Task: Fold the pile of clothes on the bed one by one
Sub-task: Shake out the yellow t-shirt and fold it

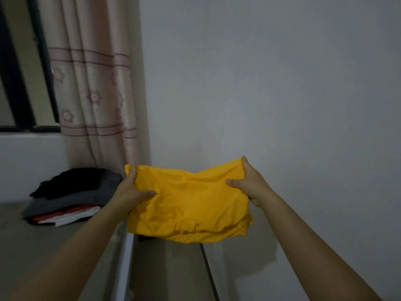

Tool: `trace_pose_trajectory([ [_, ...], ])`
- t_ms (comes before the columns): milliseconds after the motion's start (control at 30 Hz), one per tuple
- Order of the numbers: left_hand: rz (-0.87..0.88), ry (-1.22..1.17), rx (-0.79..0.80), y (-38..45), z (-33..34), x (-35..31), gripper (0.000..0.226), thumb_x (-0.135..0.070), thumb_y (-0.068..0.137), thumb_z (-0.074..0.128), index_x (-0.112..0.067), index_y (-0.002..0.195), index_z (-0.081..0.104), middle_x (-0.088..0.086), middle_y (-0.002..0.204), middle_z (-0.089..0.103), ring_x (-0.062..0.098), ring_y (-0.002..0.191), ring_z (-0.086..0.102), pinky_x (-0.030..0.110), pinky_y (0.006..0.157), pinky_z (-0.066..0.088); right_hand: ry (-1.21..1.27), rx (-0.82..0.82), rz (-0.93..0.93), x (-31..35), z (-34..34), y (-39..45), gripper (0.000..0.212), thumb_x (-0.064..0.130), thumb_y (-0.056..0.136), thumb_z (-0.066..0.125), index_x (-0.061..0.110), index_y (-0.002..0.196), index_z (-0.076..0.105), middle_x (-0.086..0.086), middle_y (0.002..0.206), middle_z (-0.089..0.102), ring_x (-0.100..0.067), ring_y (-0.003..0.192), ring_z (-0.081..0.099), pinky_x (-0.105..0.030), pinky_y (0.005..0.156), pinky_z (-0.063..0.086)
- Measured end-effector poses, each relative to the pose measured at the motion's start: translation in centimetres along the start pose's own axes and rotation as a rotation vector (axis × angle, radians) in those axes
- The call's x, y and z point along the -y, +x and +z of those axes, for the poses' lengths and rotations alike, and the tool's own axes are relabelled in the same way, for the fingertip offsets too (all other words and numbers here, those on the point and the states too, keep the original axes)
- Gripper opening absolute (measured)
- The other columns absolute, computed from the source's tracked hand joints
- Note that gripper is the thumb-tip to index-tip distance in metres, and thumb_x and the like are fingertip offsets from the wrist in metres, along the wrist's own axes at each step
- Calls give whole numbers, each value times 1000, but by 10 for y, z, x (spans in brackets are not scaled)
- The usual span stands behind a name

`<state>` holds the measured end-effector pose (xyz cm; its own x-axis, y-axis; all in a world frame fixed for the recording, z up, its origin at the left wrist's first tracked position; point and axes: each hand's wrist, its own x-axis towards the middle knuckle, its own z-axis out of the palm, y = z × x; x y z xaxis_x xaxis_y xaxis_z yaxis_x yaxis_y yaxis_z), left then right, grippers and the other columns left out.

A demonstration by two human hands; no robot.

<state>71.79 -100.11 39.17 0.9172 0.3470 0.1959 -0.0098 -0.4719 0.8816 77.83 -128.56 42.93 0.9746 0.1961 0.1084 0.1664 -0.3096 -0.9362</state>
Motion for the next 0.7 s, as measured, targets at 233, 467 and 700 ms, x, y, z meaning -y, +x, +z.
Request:
trace_pose_trajectory([
  [233, -239, 23, -181, 120, -30, 48, 100, -15, 77, 71, -22, 147, -2, 12, 152, 17, 36, 132, 29, 45, 100, 33, 97, 276, -8, -6, 78, 194, 92, 10, 83, 65, 23, 146, -1, -10, 149, 22, -33, 128, 36, -44, 98, 40],
  [467, -407, 57, -339, 200, -91, 120, 99, -13, 77, 71, -21, 146, 1, 13, 149, 23, 35, 128, 34, 42, 96, 36, 134, 529, 31, -28, 208, 319, 93, 9, 82, 65, 23, 146, -2, -10, 148, 24, -30, 125, 37, -40, 96, 40],
  [700, -550, 27, -312, 293, -149, 214, 95, -16, 78, 70, -24, 147, 5, 14, 148, 26, 37, 127, 35, 49, 102, 36, 114, 657, 77, -42, 331, 421, 90, 5, 81, 66, 18, 147, 7, -13, 142, 36, -31, 121, 43, -42, 97, 42],
])
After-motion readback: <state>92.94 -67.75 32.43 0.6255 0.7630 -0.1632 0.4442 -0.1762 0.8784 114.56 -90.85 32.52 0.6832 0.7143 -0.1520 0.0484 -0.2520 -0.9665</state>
